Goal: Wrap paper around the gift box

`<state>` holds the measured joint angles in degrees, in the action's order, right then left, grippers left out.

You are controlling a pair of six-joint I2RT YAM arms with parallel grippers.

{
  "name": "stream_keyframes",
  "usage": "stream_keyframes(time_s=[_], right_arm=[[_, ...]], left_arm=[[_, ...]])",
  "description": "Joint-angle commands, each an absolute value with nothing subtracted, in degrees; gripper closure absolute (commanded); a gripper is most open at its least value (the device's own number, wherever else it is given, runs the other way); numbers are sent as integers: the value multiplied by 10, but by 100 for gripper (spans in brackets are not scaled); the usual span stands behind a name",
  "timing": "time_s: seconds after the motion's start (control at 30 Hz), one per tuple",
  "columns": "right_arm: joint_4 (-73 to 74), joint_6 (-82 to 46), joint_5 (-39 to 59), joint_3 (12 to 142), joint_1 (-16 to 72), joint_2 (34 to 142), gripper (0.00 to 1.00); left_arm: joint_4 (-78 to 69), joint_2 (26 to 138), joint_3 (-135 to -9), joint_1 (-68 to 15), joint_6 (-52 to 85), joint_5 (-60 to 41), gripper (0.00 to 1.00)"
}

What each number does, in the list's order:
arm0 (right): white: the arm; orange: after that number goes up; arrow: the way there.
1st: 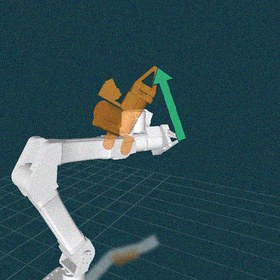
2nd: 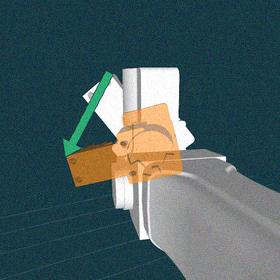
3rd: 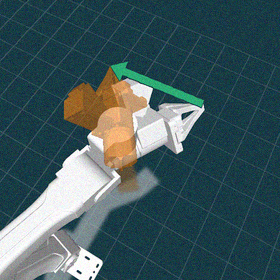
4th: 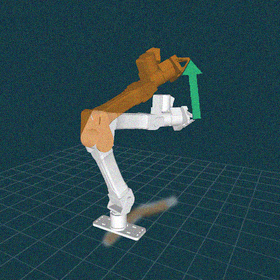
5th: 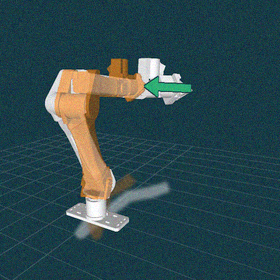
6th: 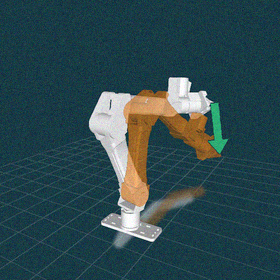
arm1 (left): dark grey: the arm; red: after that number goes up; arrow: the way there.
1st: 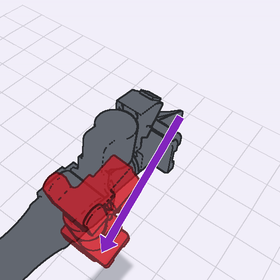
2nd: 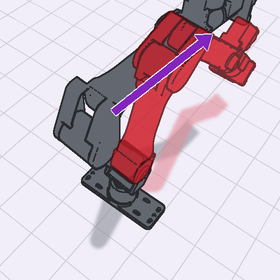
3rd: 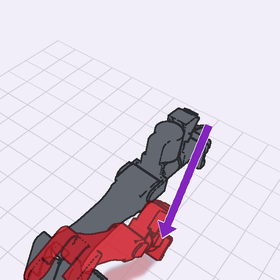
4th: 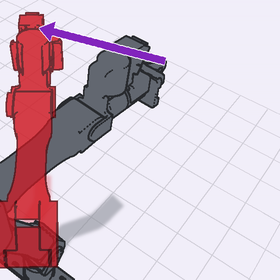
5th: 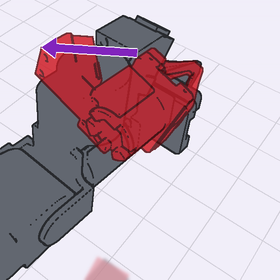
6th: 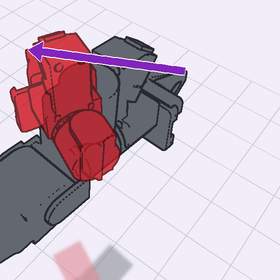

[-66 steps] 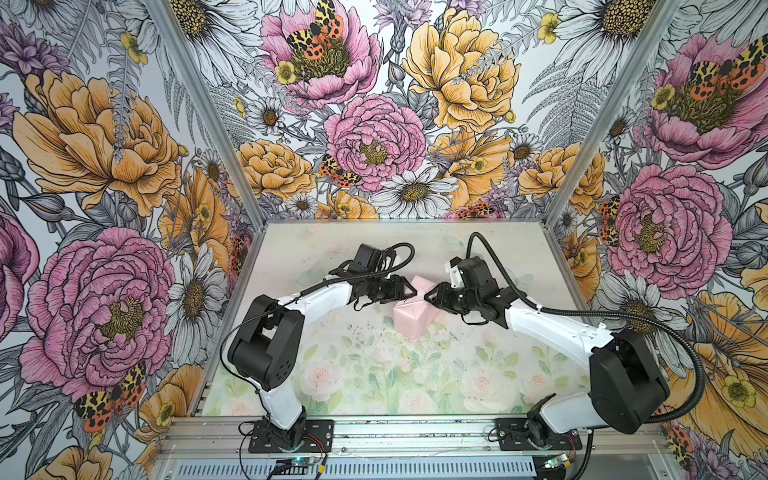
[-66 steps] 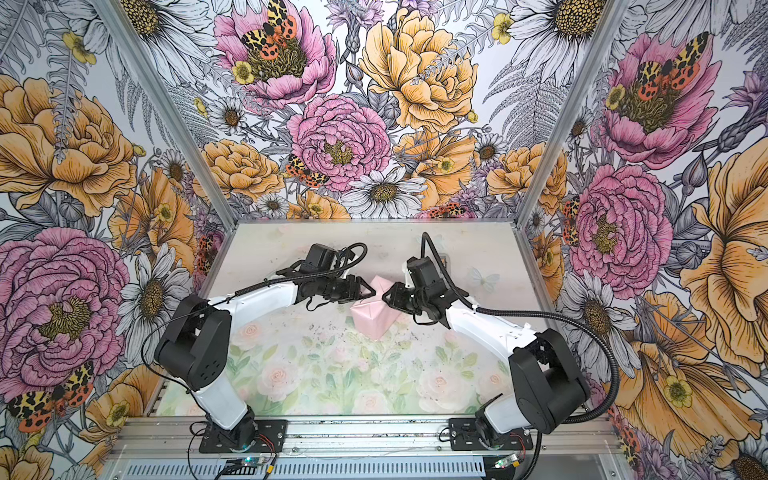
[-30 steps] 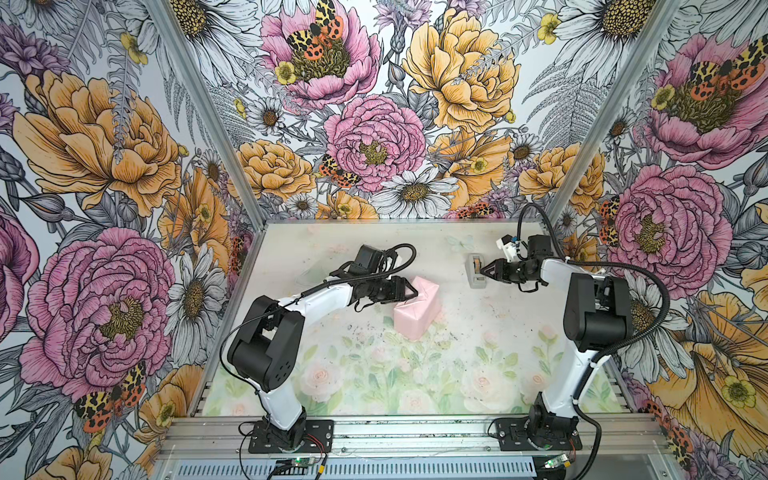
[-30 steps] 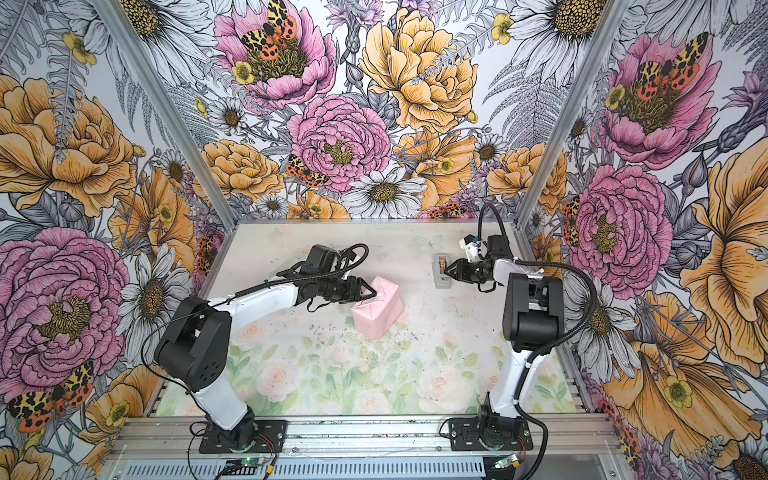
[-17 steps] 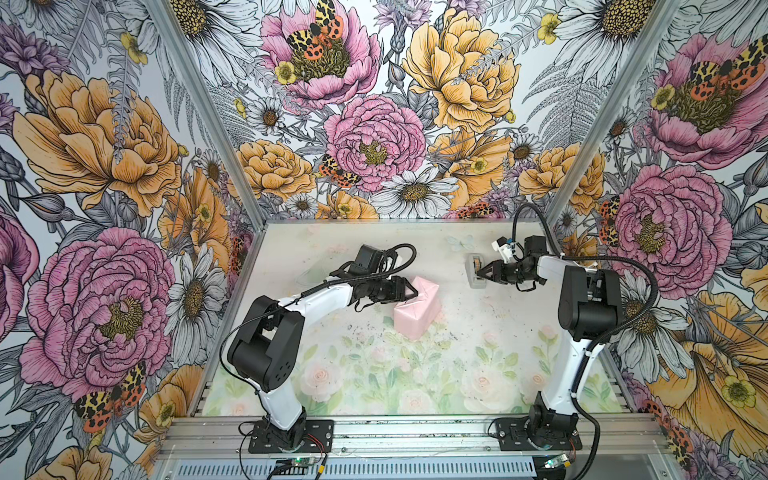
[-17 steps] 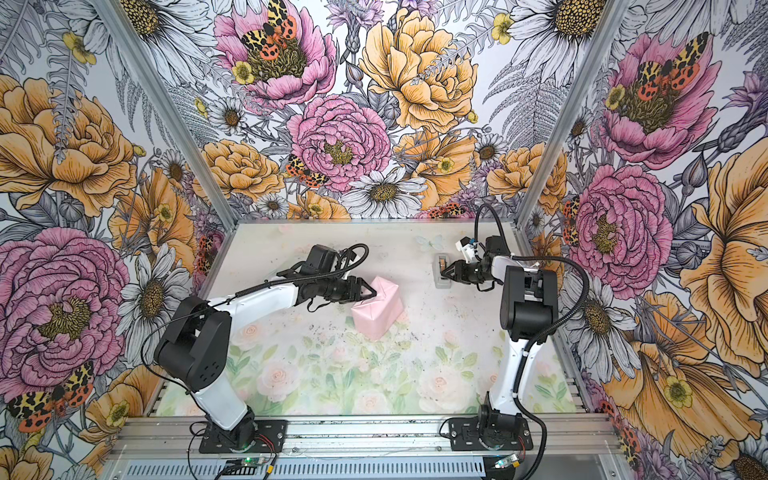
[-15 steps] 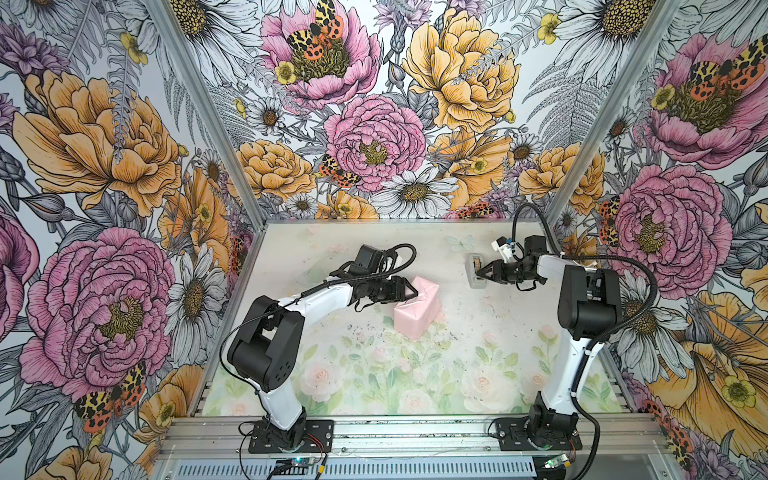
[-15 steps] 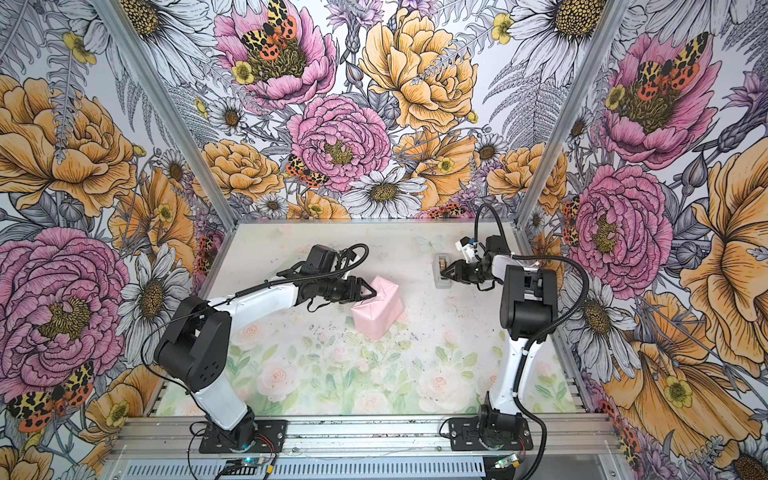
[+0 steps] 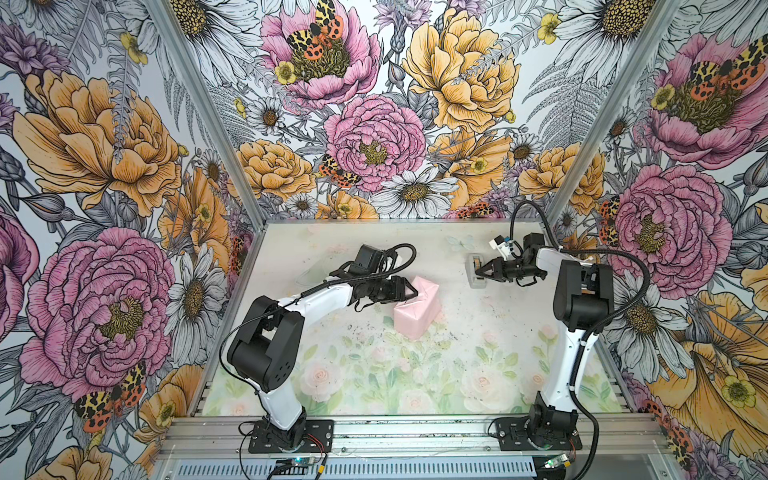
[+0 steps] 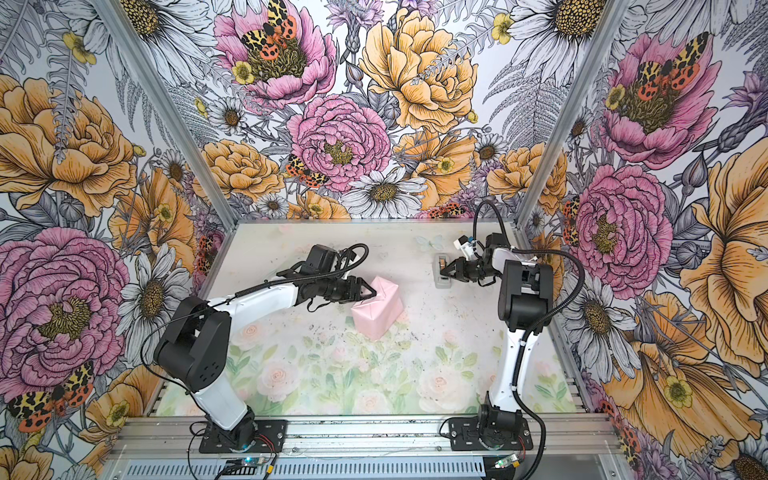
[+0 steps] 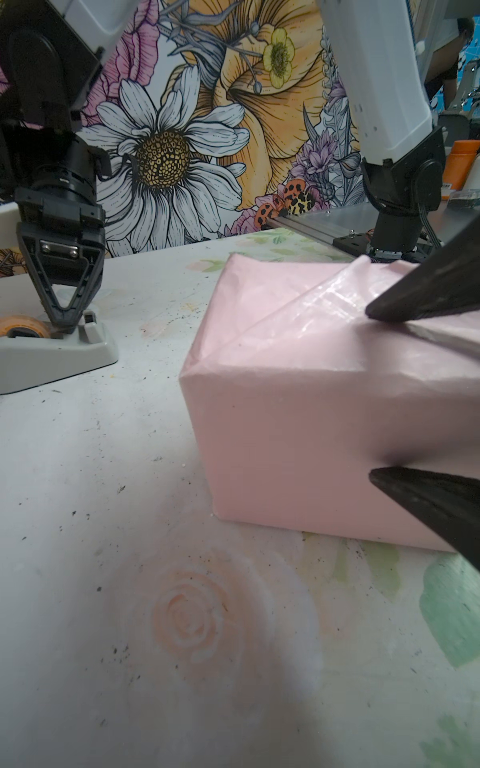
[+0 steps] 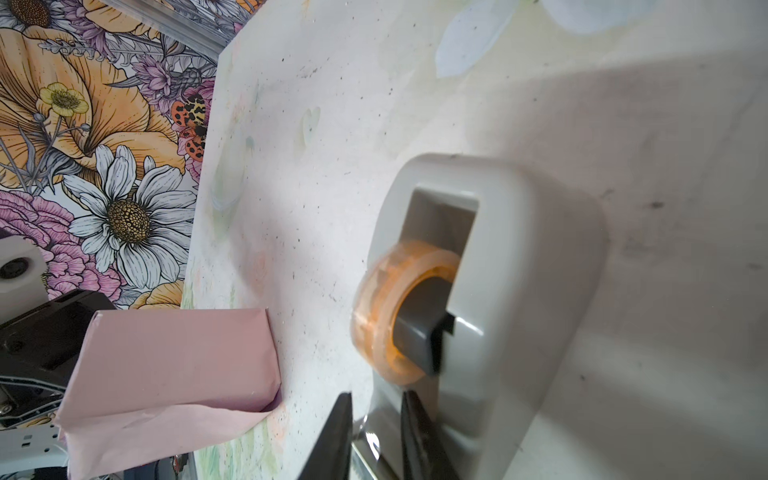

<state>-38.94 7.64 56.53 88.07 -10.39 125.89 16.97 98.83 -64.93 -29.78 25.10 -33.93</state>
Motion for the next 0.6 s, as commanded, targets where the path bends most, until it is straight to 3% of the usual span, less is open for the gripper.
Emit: stream_keyframes(time_s=[0.0, 0.57], right_arm=[[-412, 92, 561, 895, -106, 1290, 77], [-425, 95, 598, 917, -106, 1308, 83]], left_arm=[[217, 988, -629, -303, 234, -313, 43], [217, 981, -629, -302, 233, -309, 43]])
